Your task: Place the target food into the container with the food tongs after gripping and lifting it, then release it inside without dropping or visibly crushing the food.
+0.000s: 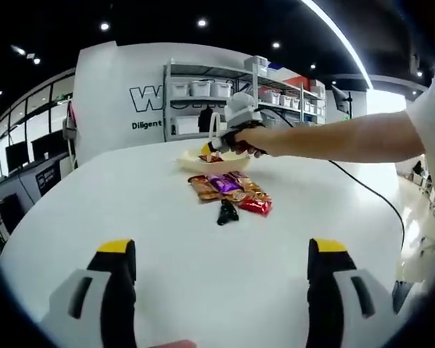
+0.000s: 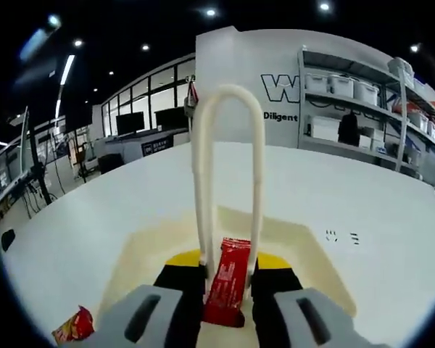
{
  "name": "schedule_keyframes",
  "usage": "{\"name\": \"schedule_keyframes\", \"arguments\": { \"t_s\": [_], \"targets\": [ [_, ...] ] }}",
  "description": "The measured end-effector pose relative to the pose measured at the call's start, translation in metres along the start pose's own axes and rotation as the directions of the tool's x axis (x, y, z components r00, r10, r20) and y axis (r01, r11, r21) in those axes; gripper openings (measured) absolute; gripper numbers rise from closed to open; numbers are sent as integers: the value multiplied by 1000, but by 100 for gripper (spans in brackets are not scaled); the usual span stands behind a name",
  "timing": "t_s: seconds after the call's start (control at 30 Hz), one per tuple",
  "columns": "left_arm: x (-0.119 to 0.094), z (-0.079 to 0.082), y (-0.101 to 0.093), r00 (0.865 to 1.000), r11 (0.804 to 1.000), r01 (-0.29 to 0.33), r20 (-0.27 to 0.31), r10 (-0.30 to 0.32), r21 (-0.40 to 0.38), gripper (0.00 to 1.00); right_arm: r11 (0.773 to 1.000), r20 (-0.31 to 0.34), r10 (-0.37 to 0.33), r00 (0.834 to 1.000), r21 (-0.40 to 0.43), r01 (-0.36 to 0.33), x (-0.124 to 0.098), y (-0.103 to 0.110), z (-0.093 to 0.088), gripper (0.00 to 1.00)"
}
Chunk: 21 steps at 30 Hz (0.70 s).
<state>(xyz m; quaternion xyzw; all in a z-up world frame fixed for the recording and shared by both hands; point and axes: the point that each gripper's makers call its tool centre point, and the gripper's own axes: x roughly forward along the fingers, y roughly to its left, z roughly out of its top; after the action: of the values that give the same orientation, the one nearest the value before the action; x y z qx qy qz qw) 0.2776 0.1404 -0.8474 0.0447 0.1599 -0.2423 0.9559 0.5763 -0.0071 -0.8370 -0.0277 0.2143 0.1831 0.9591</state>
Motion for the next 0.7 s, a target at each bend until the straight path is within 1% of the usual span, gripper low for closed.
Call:
{"name": "schedule_keyframes", "arguments": {
  "t_s": [0.23, 0.4, 0.5, 0.57, 0.7],
  "targets": [
    [2, 1, 2, 1000, 1000, 0, 8, 0, -19, 98, 1000, 22, -9, 1000, 18, 9, 1, -5, 8, 19],
    [1, 4, 2, 1000, 1000, -4, 16, 4, -16, 98, 1000, 38, -7, 999, 22, 6, -7, -5, 15, 18],
    [0, 2, 2, 1000, 1000, -10, 12, 10, -17, 98, 1000, 47, -3, 999, 19, 2, -15, -4, 16, 18],
    [-1, 2, 2, 1000, 1000, -14, 13, 14, -20, 98, 999, 56, 6, 998, 39, -8, -21, -3, 18, 18],
    [-5, 5, -2, 999, 1000, -20, 26, 20, -14, 98, 998, 83, 21, 996, 59, -26, -41, 1, 18, 18]
  ]
}}
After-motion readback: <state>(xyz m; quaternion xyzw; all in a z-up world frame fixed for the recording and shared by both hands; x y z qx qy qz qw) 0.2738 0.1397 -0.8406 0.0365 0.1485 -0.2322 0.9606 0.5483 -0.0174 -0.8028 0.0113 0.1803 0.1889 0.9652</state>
